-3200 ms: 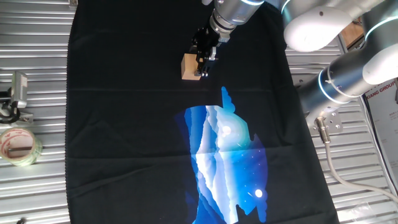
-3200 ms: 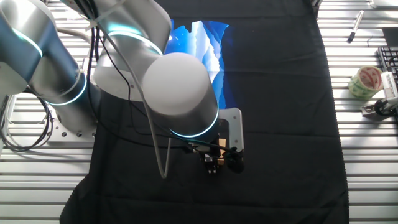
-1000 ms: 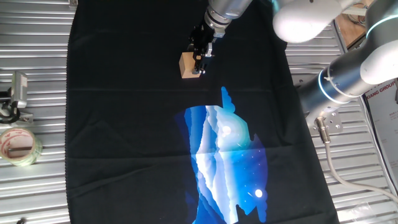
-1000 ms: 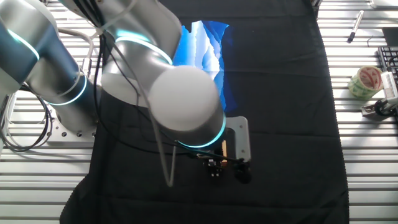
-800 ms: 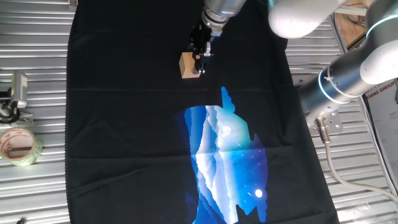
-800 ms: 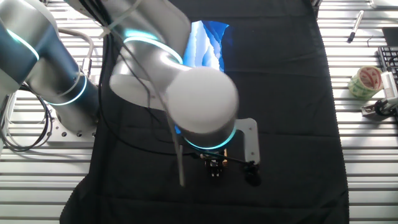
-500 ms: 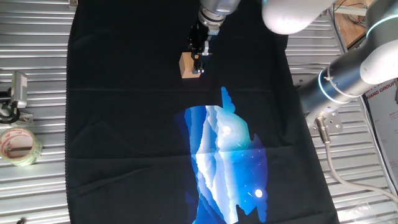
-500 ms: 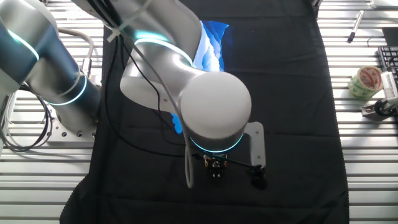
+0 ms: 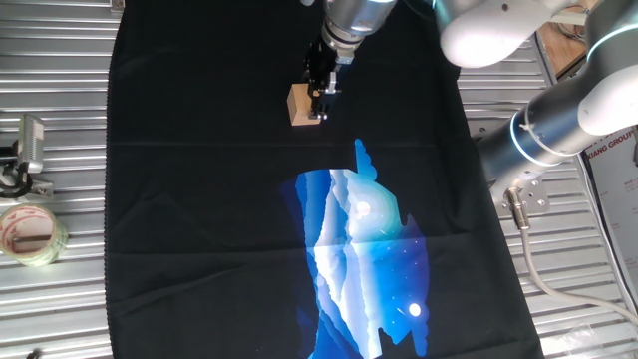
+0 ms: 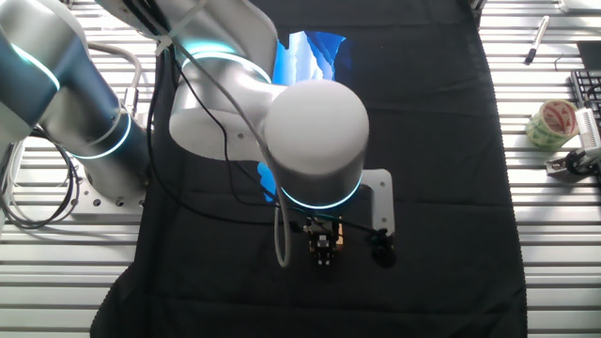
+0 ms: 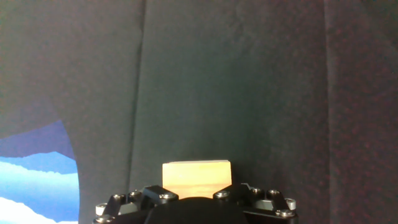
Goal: Pick up the small block on the left and move it to the right
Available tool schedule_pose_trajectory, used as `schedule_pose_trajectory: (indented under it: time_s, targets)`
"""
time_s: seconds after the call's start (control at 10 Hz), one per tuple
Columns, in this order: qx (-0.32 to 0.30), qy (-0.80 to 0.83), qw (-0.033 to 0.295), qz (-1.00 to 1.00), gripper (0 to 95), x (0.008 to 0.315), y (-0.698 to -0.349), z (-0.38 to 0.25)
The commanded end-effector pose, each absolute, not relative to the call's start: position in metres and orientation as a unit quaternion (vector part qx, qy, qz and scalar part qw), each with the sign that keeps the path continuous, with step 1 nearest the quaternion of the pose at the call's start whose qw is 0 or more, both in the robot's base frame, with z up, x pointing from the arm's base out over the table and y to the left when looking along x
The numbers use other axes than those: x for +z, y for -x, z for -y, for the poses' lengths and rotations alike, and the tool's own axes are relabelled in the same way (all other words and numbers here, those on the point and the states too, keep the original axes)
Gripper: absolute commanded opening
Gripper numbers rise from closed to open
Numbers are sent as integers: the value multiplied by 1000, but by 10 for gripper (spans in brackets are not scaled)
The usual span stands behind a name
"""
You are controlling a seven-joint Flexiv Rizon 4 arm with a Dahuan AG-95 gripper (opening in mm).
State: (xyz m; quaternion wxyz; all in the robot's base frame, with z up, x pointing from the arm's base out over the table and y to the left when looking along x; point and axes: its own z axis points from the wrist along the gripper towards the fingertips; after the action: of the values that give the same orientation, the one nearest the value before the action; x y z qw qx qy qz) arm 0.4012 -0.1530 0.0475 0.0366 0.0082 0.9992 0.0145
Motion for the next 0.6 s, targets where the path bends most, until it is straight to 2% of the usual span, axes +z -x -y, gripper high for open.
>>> schedule_pose_trajectory:
  time_s: [0.1, 0.6]
  targets:
    - [20, -6, 37, -999, 760, 47, -402, 152]
    - [25, -10, 39, -999, 760, 47, -402, 152]
